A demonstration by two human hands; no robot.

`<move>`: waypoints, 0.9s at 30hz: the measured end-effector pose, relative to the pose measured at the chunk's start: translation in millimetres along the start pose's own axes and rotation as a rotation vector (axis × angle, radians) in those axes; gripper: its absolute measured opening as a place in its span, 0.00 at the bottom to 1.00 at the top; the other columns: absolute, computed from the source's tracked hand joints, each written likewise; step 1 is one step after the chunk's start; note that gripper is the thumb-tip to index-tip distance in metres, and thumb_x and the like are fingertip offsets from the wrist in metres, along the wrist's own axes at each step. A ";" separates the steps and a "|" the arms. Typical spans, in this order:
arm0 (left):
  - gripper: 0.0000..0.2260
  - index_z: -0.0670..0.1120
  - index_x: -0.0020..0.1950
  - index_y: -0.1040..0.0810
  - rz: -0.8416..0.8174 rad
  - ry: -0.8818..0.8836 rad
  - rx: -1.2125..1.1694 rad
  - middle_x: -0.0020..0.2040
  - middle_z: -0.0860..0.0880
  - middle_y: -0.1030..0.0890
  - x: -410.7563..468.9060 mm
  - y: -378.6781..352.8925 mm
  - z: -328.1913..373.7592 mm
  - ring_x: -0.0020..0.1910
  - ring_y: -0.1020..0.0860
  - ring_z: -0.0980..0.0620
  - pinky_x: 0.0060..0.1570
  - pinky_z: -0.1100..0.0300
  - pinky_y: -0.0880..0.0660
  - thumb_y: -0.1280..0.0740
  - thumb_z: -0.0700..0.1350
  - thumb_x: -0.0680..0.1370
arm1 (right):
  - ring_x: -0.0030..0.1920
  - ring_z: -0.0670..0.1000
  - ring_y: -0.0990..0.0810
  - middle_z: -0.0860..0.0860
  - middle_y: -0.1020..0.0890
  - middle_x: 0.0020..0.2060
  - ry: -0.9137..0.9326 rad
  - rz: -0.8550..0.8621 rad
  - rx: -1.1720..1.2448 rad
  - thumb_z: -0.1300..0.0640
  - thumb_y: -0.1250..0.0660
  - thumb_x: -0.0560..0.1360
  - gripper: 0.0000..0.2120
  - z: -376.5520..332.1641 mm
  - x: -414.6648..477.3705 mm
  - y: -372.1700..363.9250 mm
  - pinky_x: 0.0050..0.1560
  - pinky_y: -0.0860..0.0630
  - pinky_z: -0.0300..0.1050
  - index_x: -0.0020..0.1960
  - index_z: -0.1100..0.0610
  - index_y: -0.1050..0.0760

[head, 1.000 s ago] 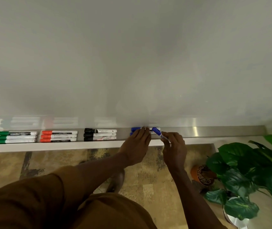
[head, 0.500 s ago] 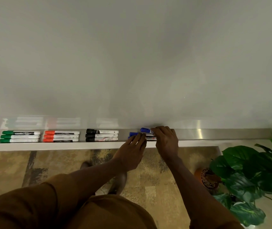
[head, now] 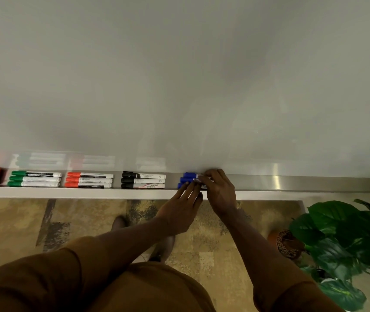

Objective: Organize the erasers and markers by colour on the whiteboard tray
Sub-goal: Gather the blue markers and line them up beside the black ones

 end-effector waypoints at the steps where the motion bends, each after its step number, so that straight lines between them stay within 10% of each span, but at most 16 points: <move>1: 0.31 0.36 0.76 0.27 -0.001 -0.007 0.000 0.79 0.30 0.31 -0.4 -1.6 1.2 0.81 0.35 0.30 0.80 0.36 0.42 0.29 0.54 0.80 | 0.52 0.54 0.20 0.55 0.17 0.50 0.005 -0.003 0.009 0.58 0.30 0.77 0.08 -2.6 -1.5 -1.5 0.45 0.20 0.46 0.54 0.58 0.16; 13: 0.31 0.37 0.77 0.28 0.007 -0.008 -0.032 0.81 0.30 0.34 -0.7 -5.9 2.1 0.82 0.37 0.30 0.81 0.37 0.41 0.34 0.57 0.83 | 0.52 0.56 0.20 0.55 0.17 0.51 -0.113 0.048 0.009 0.72 0.29 0.70 0.16 12.6 -8.5 2.2 0.48 0.23 0.49 0.54 0.59 0.17; 27: 0.43 0.35 0.86 0.53 0.001 0.035 -0.122 0.86 0.32 0.56 -11.5 -9.8 -14.5 0.86 0.58 0.34 0.85 0.38 0.50 0.47 0.67 0.85 | 0.56 0.58 0.22 0.56 0.18 0.57 -0.387 0.006 0.154 0.65 0.27 0.76 0.18 46.7 -28.2 1.8 0.46 0.20 0.49 0.64 0.56 0.18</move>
Point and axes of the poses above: each hand's wrist, its own x-axis towards the middle knuckle, its own y-axis out of the back of the hand, z = x × y, the point moved 10 cm from there along x, towards the middle knuckle
